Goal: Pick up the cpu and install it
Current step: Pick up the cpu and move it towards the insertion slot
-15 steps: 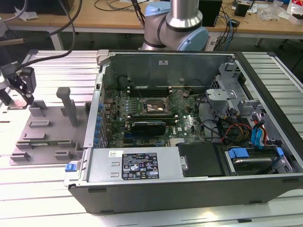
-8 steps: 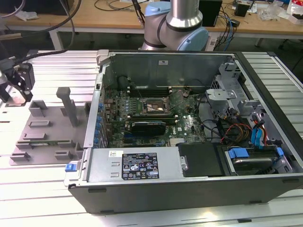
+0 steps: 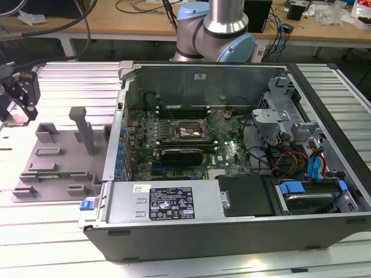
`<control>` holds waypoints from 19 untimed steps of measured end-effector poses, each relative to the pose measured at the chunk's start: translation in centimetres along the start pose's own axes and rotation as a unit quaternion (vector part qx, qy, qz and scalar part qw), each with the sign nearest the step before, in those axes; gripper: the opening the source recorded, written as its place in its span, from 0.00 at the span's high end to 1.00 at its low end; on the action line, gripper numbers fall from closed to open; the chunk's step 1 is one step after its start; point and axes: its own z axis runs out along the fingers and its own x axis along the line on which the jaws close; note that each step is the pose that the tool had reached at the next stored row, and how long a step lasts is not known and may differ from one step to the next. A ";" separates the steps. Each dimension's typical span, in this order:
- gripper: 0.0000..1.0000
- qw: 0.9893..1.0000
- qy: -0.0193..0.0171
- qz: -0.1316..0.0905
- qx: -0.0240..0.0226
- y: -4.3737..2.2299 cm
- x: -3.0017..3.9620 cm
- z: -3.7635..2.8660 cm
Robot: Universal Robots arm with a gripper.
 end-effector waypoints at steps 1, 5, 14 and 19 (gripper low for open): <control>0.45 1.000 0.000 0.000 0.000 0.00 0.00 -0.04; 0.45 1.000 0.000 0.000 0.000 0.02 0.00 -0.29; 0.45 1.000 0.000 0.000 0.000 0.12 -0.02 -1.89; 0.45 1.000 -0.001 0.000 0.000 0.19 -0.04 -3.03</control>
